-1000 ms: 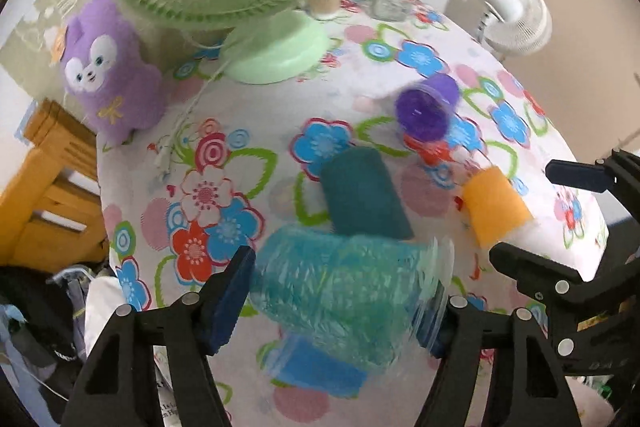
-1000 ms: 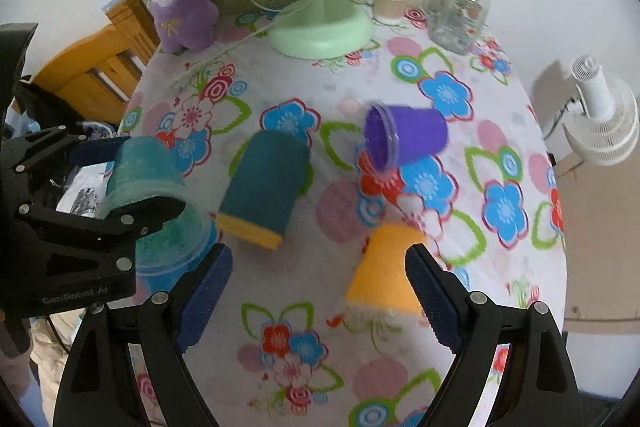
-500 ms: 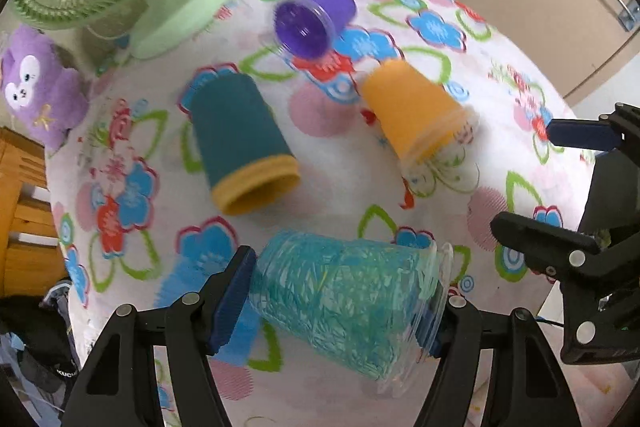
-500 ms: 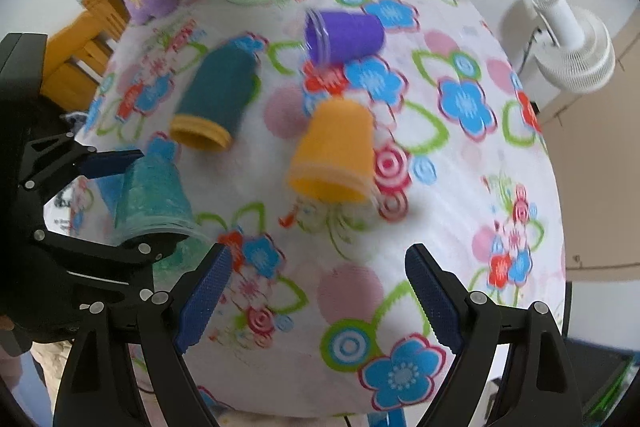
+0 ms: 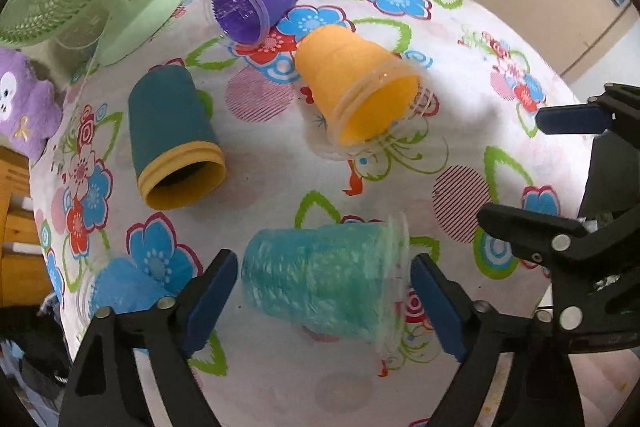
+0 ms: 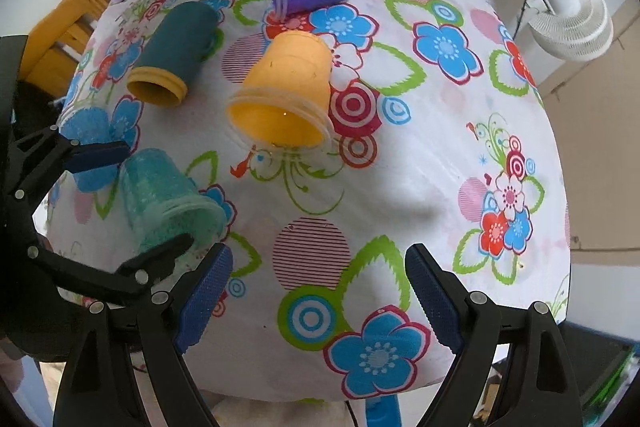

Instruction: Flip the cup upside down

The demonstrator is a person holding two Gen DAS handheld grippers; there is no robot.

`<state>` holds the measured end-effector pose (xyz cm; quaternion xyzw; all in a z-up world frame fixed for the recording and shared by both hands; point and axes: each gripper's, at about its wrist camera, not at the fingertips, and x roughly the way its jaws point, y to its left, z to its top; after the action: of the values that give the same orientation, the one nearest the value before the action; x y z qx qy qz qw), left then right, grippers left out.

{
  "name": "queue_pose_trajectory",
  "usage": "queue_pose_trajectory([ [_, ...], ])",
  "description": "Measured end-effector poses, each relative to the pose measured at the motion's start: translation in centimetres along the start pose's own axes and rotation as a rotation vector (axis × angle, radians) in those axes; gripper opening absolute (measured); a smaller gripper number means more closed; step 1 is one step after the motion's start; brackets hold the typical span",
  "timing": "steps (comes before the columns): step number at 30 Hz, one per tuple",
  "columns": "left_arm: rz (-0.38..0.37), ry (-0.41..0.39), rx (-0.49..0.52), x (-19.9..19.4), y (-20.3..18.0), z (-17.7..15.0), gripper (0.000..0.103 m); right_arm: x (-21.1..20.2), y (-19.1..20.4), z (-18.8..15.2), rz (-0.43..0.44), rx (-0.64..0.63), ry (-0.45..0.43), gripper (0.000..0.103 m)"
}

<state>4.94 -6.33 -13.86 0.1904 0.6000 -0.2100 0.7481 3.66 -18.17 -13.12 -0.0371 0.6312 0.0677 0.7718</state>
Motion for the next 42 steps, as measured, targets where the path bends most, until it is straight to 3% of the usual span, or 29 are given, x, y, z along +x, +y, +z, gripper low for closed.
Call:
queue_pose_trajectory([
  [8, 0.026, -0.016, -0.150, -3.1, 0.8, -0.8, 0.098, -3.0, 0.9, 1.3, 0.039, -0.126, -0.036, 0.090],
  [23, 0.084, -0.035, -0.516, -7.2, 2.9, -5.1, 0.098, -6.0, 4.7, 2.8, 0.125, -0.391, -0.090, 0.090],
  [33, 0.082, -0.009, -0.693, -6.3, 4.2, -7.6, 0.098, -4.9, 7.8, 3.8, 0.105, -0.551, -0.049, 0.090],
  [42, 0.096, 0.035, -0.794, -3.5, 6.0, -9.9, 0.098, -1.4, 11.6, 4.9, 0.083, -0.725, 0.053, 0.090],
])
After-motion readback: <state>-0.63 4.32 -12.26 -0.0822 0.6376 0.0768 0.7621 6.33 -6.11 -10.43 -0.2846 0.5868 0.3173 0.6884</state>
